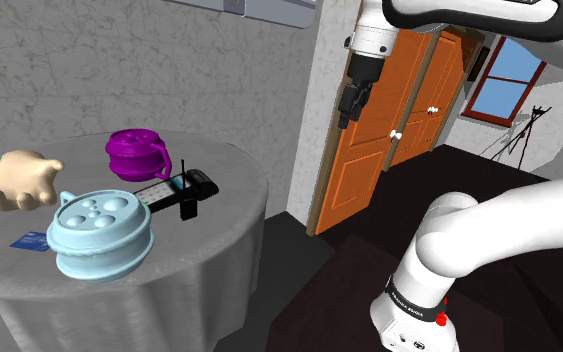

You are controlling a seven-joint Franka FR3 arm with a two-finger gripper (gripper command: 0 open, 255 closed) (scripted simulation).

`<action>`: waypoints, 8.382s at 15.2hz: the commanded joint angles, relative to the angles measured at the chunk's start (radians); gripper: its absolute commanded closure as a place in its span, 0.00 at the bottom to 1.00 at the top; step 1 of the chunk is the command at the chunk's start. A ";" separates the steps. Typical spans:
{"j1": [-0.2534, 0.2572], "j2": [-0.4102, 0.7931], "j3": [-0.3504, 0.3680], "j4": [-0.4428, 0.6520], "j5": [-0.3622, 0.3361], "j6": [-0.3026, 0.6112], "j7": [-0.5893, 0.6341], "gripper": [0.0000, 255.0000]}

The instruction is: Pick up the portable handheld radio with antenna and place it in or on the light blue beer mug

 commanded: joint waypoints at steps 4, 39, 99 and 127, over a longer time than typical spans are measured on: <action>0.018 0.022 0.029 -0.058 0.026 0.109 0.029 0.00; 0.129 0.927 0.338 0.116 -0.173 1.134 0.475 0.00; 0.119 0.801 0.355 0.433 -0.043 0.702 0.354 1.00; 0.428 1.278 0.442 1.004 -0.357 0.513 0.760 1.00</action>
